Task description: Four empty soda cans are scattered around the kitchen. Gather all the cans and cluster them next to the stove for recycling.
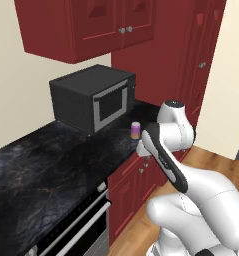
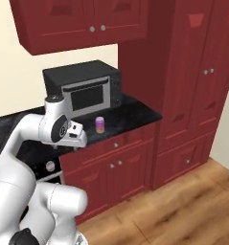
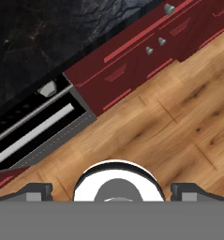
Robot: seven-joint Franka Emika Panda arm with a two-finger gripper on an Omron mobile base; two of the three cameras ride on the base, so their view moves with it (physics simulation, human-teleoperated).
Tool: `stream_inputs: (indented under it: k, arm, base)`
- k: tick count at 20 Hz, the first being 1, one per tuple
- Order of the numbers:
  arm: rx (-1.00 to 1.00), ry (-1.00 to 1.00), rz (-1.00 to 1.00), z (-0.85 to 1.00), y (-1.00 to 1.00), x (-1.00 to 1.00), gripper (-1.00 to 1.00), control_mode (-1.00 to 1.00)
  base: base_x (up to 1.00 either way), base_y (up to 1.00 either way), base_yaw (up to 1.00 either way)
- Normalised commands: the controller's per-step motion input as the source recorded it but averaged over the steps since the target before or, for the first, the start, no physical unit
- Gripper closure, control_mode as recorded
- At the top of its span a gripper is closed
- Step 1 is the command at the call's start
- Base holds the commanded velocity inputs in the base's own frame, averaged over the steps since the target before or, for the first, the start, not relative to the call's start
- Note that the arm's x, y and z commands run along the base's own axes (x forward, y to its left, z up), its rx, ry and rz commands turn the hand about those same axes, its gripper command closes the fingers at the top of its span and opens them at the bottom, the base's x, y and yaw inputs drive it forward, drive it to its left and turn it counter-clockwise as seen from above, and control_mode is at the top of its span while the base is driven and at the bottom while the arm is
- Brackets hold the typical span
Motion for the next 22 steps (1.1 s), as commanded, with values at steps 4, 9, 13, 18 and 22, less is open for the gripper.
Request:
stream_inputs:
  k: [4,9,13,18,22]
  arm:
    - [0.00,0.00,0.00,0.00,0.00,0.00,-1.00,1.00]
    - [0.00,0.00,0.00,0.00,0.00,0.00,-1.00,1.00]
    - [0.00,0.00,0.00,0.00,0.00,0.00,-1.00,1.00]
    - [0.00,0.00,0.00,0.00,0.00,0.00,-1.00,1.00]
    - [0.00,0.00,0.00,0.00,0.00,0.00,-1.00,1.00]
  base:
    - [0.60,-0.62,0.19]
    - [0.29,-0.61,0.23]
    - [0.08,-0.42,0.37]
    - [-0.03,-0.12,0.50]
    - [0.28,-0.18,0.41]
